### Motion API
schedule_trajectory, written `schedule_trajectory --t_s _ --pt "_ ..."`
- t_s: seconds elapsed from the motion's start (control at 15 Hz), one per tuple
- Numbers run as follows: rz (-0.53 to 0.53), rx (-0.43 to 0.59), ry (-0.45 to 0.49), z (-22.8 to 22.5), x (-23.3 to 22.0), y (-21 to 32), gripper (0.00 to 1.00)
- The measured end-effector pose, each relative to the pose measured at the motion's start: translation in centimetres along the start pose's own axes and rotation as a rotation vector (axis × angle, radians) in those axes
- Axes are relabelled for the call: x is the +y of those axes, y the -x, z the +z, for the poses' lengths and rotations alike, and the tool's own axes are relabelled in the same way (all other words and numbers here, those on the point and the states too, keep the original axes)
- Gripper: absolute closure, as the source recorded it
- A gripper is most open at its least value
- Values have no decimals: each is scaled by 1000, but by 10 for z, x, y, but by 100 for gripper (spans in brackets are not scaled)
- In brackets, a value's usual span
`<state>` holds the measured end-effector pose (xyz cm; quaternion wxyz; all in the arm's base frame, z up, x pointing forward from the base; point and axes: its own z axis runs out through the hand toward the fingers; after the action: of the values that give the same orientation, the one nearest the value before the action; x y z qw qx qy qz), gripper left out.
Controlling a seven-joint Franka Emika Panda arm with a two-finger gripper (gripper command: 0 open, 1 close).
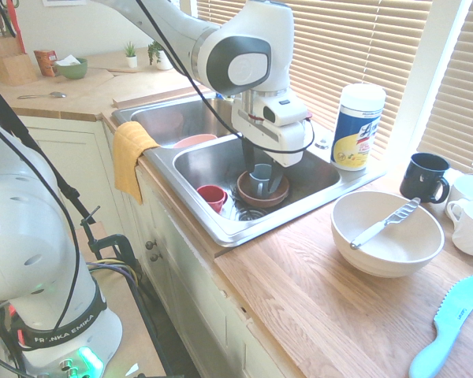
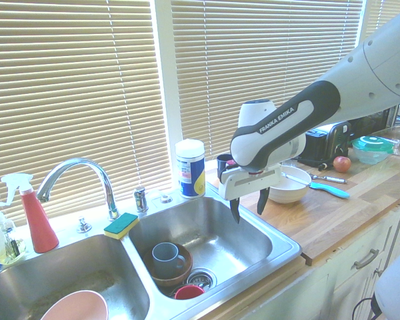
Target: Put the knife into the sink
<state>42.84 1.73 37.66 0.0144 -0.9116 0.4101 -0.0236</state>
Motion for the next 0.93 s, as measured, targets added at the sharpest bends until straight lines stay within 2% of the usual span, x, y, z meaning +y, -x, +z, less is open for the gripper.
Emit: schedule_trajectory --t_s 0.33,0.53,0.73,0.93 --pt "-44 27 25 -5 0 -1 0" --pt "-85 28 25 -32 8 -10 0" --pt "-124 44 3 -59 35 -41 0" --pt "-165 59 31 -71 76 -78 0"
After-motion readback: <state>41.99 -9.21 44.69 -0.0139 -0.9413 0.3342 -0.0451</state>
